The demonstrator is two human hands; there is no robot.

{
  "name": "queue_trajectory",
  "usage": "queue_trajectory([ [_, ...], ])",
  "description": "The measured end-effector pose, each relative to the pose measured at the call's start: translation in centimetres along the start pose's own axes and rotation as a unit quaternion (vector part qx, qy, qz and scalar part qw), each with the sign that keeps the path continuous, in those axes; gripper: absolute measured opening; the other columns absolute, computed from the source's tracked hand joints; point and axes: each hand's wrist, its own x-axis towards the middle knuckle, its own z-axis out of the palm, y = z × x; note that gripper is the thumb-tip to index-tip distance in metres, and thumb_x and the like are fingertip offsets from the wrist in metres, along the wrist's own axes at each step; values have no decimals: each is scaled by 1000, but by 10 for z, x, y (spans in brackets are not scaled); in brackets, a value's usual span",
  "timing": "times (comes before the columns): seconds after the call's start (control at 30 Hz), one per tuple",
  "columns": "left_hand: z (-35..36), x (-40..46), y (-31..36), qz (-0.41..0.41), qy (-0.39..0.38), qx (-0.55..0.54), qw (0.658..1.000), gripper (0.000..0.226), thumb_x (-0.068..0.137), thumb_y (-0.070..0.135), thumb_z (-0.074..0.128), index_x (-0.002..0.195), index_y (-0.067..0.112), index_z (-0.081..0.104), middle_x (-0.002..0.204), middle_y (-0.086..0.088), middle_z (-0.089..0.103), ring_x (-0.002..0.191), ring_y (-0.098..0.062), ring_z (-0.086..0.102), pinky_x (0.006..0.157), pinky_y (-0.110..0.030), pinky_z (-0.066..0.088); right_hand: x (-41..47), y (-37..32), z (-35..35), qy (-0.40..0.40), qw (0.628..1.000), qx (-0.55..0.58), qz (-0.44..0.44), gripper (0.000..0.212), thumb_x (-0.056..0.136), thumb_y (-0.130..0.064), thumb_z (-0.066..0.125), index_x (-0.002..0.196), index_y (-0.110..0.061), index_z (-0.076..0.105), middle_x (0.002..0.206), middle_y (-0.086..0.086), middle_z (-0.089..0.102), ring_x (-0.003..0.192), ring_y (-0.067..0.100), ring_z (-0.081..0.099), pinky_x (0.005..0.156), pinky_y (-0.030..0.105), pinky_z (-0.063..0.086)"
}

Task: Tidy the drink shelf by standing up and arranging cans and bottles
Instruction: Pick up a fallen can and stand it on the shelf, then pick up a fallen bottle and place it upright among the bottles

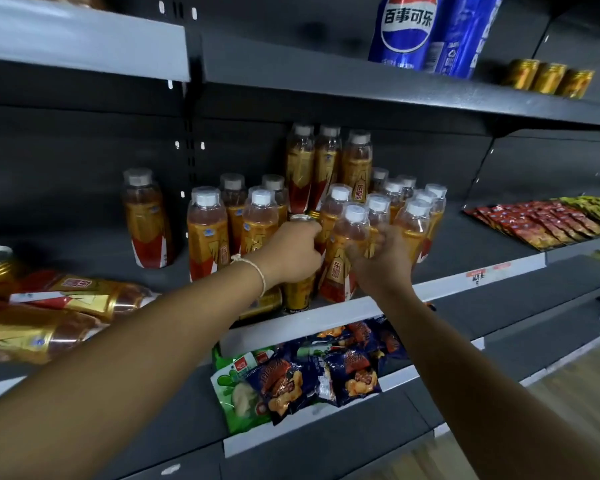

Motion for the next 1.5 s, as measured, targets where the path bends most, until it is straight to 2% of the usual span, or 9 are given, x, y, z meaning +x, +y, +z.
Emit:
queue_trajectory([
  [0.13, 10, 12, 4, -55, 5, -54, 997, 46, 84, 0, 48, 129, 8, 56, 129, -10, 60, 119, -26, 56, 94, -33, 48, 5, 15, 3, -60, 998, -9, -10, 50, 80, -33, 83, 118, -23, 52, 104, -9, 66, 102, 18, 65, 74, 26, 52],
  [0.27, 16, 17, 7, -87, -13, -67, 994, 63, 85, -1, 46, 146, 15, 41, 149, -4, 45, 137, -20, 41, 110, -30, 36, 9, 22, 7, -96, 995, -11, -25, 57, 78, -35, 84, 125, -21, 55, 117, 0, 67, 108, 20, 64, 89, 37, 56],
  [0.43, 23, 13, 9, -102, -19, -84, 991, 65, 87, -3, 44, 149, 16, 38, 152, -2, 42, 140, -17, 38, 109, -24, 31, 13, 28, 12, -88, 995, 11, -38, 50, 78, -32, 84, 121, -24, 60, 111, -5, 70, 106, 18, 65, 87, 29, 51],
  [0.63, 19, 5, 10, -104, -7, -101, 989, 69, 85, -5, 44, 150, 17, 35, 155, -3, 37, 142, -19, 34, 114, -29, 32, 9, 30, 6, -84, 994, 43, -54, 47, 79, -30, 83, 120, -26, 60, 116, 0, 68, 111, 21, 64, 98, 45, 54],
  [0.9, -19, -16, 4, -71, 44, -104, 991, 63, 87, 0, 47, 146, 19, 42, 146, -2, 48, 133, -18, 44, 106, -28, 42, 0, -29, -12, -114, 982, 98, -111, 38, 78, -31, 83, 112, -33, 66, 111, -1, 71, 101, 17, 69, 92, 48, 58],
  [1.1, -68, -61, -21, -62, 96, -199, 973, 32, 93, 4, 44, 111, 21, 64, 96, -1, 69, 79, -15, 65, 64, -23, 55, -48, -92, 11, -179, 959, 191, -110, 31, 82, -16, 82, 94, -41, 68, 92, -13, 78, 85, 9, 75, 80, 43, 63],
  [1.13, -78, -70, -27, -71, 110, -224, 966, 26, 97, 8, 43, 106, 19, 64, 91, -7, 70, 77, -23, 66, 64, -29, 56, -58, -103, 17, -193, 954, 199, -111, 30, 83, -15, 81, 96, -39, 69, 92, -12, 78, 85, 10, 76, 78, 42, 63],
  [1.23, -108, -102, -51, -91, 146, -271, 947, 28, 103, 23, 42, 110, 7, 64, 110, -19, 68, 104, -33, 65, 95, -49, 51, -90, -138, 38, -226, 942, 225, -105, 30, 84, -14, 81, 101, -36, 69, 93, -10, 78, 85, 11, 76, 73, 37, 63],
  [1.5, -193, -213, -118, -109, 159, -301, 934, 43, 93, 54, 53, 109, 17, 66, 103, -3, 73, 95, -18, 71, 91, -41, 56, -181, -228, 111, -318, 908, 263, -75, 28, 82, -11, 81, 105, -23, 71, 92, -3, 79, 81, 17, 77, 66, 32, 62],
])
